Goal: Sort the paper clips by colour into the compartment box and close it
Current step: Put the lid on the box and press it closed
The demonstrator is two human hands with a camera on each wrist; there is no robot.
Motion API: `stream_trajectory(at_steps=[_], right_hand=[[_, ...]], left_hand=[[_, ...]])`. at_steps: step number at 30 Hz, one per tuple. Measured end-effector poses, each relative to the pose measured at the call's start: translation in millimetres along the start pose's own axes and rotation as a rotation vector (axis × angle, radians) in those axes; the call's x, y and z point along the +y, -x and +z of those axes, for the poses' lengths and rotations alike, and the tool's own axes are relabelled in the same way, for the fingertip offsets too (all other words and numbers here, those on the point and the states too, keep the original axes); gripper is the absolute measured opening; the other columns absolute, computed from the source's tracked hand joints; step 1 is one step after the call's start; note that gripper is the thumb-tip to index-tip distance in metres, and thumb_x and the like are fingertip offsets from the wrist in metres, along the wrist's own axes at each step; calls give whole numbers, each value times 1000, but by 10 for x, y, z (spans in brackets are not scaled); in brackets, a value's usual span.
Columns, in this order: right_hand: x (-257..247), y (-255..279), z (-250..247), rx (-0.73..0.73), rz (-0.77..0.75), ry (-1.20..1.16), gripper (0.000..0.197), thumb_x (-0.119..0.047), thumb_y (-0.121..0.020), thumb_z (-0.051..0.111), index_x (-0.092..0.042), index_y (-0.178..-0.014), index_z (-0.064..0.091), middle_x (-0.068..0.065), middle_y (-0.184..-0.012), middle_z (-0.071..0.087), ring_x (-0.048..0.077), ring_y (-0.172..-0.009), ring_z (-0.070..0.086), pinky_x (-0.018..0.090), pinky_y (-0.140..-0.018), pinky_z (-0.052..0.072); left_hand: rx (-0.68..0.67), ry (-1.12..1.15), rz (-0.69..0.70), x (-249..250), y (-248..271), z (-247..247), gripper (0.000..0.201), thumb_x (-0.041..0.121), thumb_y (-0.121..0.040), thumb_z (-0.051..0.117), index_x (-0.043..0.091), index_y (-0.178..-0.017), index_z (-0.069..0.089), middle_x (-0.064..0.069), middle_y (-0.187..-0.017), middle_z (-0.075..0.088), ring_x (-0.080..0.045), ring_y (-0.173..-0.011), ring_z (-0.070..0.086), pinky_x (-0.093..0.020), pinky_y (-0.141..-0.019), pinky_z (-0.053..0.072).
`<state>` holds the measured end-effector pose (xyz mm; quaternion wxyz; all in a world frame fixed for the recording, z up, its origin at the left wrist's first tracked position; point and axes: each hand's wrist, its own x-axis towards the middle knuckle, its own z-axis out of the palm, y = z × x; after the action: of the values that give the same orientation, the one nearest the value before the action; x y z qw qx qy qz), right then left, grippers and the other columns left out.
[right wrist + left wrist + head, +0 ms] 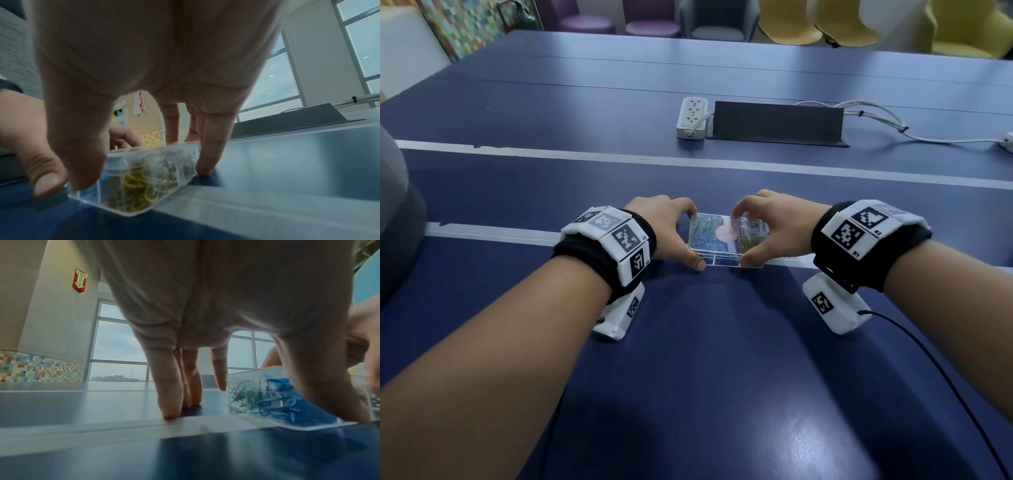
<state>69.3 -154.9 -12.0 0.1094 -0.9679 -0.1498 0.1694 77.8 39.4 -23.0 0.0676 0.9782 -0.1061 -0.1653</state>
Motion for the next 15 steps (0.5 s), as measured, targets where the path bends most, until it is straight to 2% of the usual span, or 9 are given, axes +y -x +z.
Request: stream_trajectory(at_steps=[4,9,15], right_hand=[[1,10,1,1,0,-14,71,-41,-66,78,-25,-128,46,-1,-113,44,22,-109,52,38,-99,45],[7,15,4,-7,7,-20,71,-40,-67,78,-25,-129,45,1,-119,45,22,-108,52,39,-98,45],[9,8,-1,-14,17,-42,72,-38,-66,79,-26,-129,45,-1,-115,43,21,-108,51,37,-99,44]], left_hand=[[11,-1,1,11,16,14,84,71,-55,69,39,-127,42,3,-112,55,-24,-106,56,-36,-92,49],[3,-13,-16,47,10,25,79,68,-60,67,37,-128,39,5,-103,46,-25,-105,54,-38,-91,49],[-50,22,-43,96,-20,31,85,67,-59,70,34,-128,33,0,-111,44,-28,-112,51,-39,-92,45]])
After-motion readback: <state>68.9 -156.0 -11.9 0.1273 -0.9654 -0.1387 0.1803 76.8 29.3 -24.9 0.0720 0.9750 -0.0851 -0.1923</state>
